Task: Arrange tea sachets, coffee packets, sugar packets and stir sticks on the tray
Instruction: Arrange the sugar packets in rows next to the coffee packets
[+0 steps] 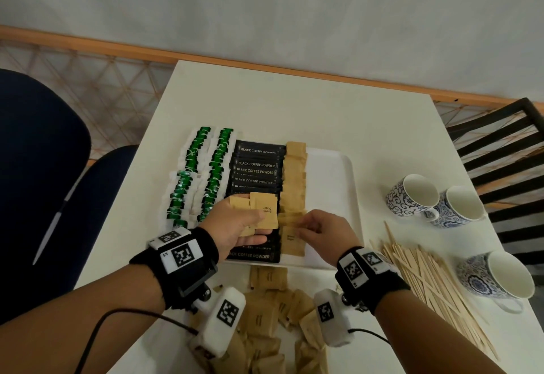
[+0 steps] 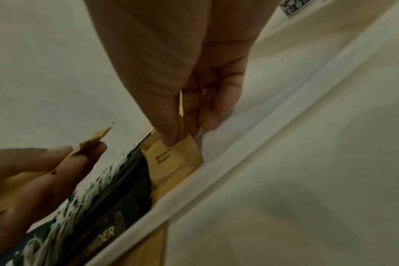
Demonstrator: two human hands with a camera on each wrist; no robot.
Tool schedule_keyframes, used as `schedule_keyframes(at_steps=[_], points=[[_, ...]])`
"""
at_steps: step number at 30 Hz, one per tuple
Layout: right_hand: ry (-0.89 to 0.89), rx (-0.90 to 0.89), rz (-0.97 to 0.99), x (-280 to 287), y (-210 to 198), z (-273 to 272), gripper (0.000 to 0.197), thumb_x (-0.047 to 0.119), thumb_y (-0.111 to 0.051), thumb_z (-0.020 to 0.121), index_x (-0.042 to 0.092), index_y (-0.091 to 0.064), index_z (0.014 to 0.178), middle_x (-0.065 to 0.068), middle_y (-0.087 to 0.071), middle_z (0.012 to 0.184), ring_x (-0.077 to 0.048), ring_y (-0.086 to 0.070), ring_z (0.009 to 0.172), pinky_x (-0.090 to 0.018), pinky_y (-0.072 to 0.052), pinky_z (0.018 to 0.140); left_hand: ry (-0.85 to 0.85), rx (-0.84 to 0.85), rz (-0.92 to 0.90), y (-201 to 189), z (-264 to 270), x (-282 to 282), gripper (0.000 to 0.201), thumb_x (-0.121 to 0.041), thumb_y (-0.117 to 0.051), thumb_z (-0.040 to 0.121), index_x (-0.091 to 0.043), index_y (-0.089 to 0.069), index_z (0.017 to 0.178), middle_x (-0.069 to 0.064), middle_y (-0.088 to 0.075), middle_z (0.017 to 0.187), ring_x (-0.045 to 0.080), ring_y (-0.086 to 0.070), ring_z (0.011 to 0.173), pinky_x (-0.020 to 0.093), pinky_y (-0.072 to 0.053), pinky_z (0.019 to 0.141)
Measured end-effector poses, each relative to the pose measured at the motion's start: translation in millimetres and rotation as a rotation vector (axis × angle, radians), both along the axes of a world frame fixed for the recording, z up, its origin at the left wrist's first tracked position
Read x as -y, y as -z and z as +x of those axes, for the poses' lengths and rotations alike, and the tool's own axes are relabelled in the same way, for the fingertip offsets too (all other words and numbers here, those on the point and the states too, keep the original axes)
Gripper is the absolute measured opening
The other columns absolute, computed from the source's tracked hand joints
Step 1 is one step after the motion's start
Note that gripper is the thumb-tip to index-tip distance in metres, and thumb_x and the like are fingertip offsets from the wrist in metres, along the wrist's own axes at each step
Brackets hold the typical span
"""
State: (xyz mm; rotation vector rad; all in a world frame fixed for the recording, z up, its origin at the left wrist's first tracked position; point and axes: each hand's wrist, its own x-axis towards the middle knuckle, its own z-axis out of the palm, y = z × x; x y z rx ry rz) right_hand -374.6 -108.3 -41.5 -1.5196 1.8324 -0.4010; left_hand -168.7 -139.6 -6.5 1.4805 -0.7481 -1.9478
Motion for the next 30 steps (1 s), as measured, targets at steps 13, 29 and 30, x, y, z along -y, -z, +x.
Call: schedule_keyframes(at_steps=[13, 29, 30], points=[[0.051, 0.021, -0.109, -1.2, -0.9, -1.3, 0.016, 0.037, -0.062, 0.087, 0.032, -0.052, 0.099, 0.007, -0.057, 0.073, -0.005, -0.052, 0.062, -0.021, -0.04, 0.06, 0.021, 0.038, 0.005, 5.3, -6.0, -0.8, 0.035, 0.005, -0.057, 0.089, -0.009, -0.055, 0.121, 0.018, -0.068, 0.106, 0.026, -0.071, 0.078, 0.032, -0.06, 0.059], [-0.158, 0.167, -0.335, -9.6, -26.2, 12.7, 0.027, 0.015, -0.061, 0.087, 0.041, -0.066, 0.093, 0.023, -0.059, 0.083, 0.001, -0.055, 0.086, -0.011, -0.044, 0.071, 0.211, 0.161, -0.109, -4.7, -18.0, -7.4, 0.026, -0.007, -0.06, 0.089, -0.022, -0.059, 0.11, 0.005, -0.062, 0.081, 0.012, -0.056, 0.062, 0.023, -0.05, 0.051], [-0.178, 0.138, -0.339, -10.2, -25.1, 12.7, 0.024, 0.015, -0.062, 0.087, 0.037, -0.068, 0.094, 0.019, -0.056, 0.081, -0.001, -0.055, 0.084, -0.01, -0.043, 0.069, 0.251, 0.184, -0.13, -5.5, -17.4, -7.6, 0.027, -0.006, -0.056, 0.09, -0.022, -0.062, 0.111, 0.005, -0.063, 0.083, 0.011, -0.057, 0.063, 0.023, -0.049, 0.053]])
